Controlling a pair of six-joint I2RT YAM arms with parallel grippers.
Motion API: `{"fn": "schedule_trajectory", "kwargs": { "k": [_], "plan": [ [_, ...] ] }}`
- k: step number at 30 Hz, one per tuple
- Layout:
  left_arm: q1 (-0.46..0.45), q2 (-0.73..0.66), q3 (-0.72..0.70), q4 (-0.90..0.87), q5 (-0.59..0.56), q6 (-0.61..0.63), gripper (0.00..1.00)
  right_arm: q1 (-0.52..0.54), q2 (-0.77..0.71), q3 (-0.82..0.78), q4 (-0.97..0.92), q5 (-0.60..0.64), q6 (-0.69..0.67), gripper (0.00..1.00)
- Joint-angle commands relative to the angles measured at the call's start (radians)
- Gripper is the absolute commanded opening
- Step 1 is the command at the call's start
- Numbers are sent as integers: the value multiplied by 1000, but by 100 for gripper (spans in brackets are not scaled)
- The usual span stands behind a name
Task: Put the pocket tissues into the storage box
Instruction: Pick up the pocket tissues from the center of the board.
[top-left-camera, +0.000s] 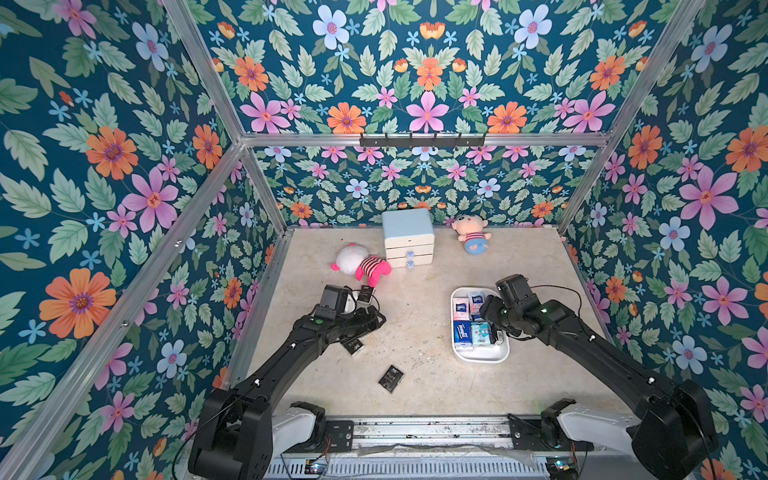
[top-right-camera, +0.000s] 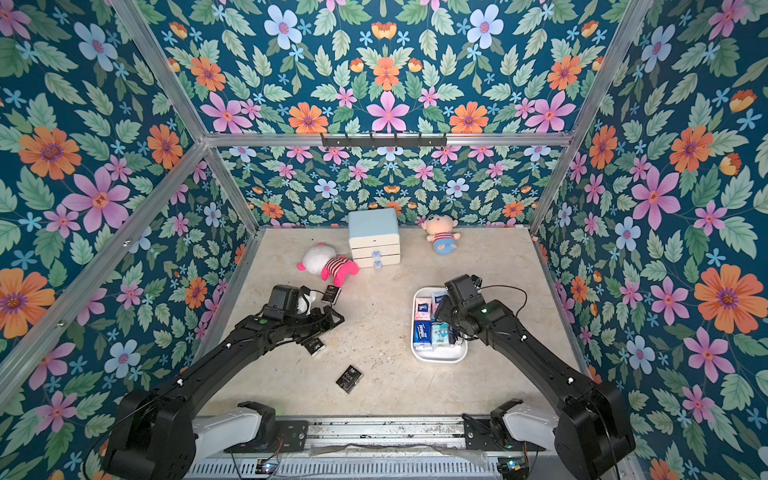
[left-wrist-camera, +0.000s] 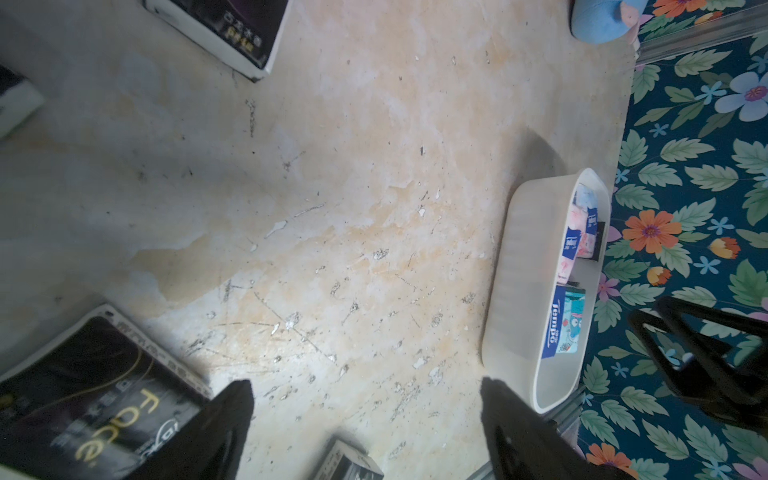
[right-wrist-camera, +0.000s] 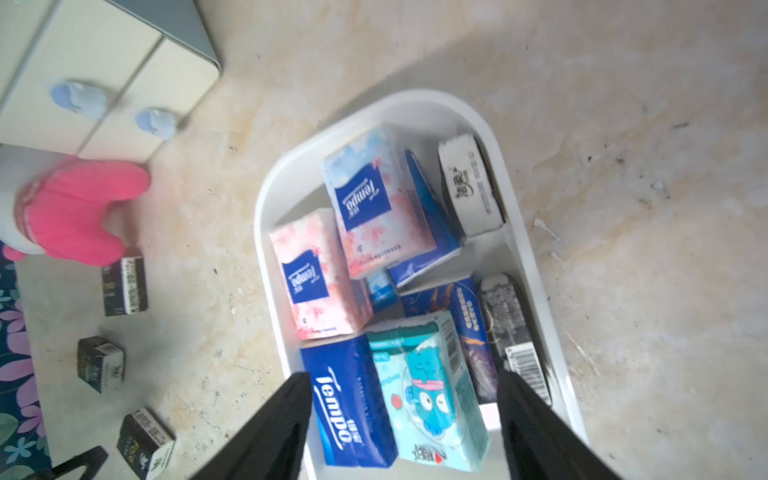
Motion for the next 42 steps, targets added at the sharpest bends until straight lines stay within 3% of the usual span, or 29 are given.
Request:
{"fn": "schedule_trajectory", "kwargs": {
  "k": [1,9,12,17,21,26,31,35,42],
  "plan": [
    [1,26,18,-3,-10,21,91,0,-4,28,-23,34,-23,75],
    [3,39,35,-40,-121,23,92,35,50,69,-2,-25,-28,72],
    [5,25,43,-91,-183,15,92,127,93,101,7,-24,0,71],
    [36,-26,20,-149,-275,0,93,376,210,167,27,20,28,71],
    [81,-52,-9,-171,-229,15,93,538,343,231,22,58,6,71],
    [124,-72,-47,-186,-225,32,94,725,580,411,2,74,-114,70],
    [256,-65,-65,-169,-130,42,94,873,827,672,-146,247,-236,74],
    [298,-72,-56,-165,-97,30,94,923,955,803,-238,306,-264,79],
    [316,-99,-64,-161,-81,26,94,945,932,758,-276,330,-223,80]
  ]
}}
